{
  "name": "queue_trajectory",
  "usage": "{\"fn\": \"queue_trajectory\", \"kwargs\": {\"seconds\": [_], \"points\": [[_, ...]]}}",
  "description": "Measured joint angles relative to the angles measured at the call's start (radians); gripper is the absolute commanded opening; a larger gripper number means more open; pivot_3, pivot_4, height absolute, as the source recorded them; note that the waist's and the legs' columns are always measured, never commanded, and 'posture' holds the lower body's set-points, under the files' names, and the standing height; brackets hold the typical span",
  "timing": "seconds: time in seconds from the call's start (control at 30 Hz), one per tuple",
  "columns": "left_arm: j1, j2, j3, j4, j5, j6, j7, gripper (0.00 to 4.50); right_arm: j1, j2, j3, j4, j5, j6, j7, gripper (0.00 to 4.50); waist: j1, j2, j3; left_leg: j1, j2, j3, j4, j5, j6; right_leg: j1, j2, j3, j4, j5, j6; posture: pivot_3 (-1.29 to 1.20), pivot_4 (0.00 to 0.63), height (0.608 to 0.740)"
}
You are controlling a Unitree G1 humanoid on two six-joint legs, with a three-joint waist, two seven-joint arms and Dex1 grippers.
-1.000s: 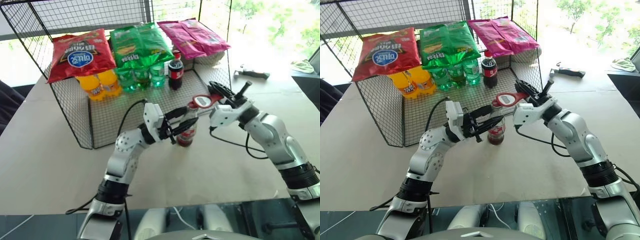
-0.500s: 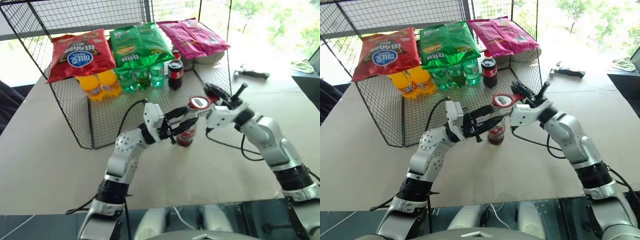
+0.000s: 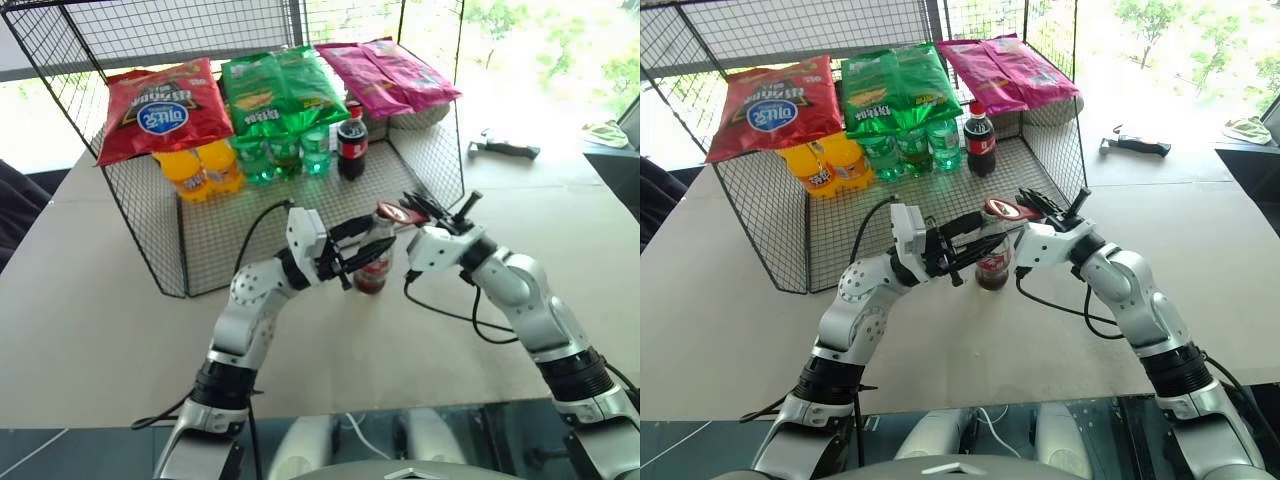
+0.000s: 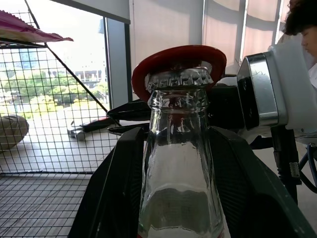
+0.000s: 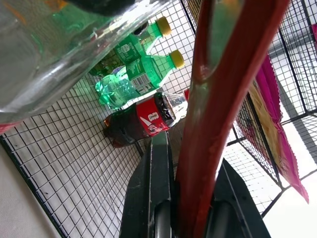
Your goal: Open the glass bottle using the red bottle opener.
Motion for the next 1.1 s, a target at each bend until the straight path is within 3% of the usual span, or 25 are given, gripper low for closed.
{"fn": "queue_trajectory", "kwargs": {"seconds": [0.73, 0.93, 1.1], "points": [[-0.006, -0.006, -0.001, 0.006, 0.000, -0.002, 0.003, 1.94, -0.105, -0.051, -0.016, -0.041, -0.073, -0.069, -0.005, 0.00, -0.001, 0.000, 0.000, -0.001, 0.000, 0.000, 0.000, 0.000, 0.000, 0.000, 0.000, 0.000, 0.000, 0.000, 0.000, 0.00, 0.150, 0.740], [-0.009, -0.009, -0.001, 0.011, 0.000, -0.002, 0.002, 1.94, -0.092, -0.007, -0.027, -0.031, 0.030, 0.000, 0.033, 0.00, -0.001, 0.000, 0.000, -0.001, 0.000, 0.000, 0.000, 0.000, 0.000, 0.000, 0.000, 0.000, -0.001, 0.000, 0.000, 0.00, 0.150, 0.740], [-0.009, -0.007, -0.002, 0.012, 0.000, -0.003, -0.003, 1.94, 0.015, -0.005, -0.026, -0.031, 0.135, 0.065, 0.120, 0.00, 0.001, 0.000, 0.000, 0.000, 0.000, 0.000, 0.000, 0.000, 0.000, 0.000, 0.000, 0.000, -0.001, 0.000, 0.000, 0.00, 0.150, 0.740]]}}
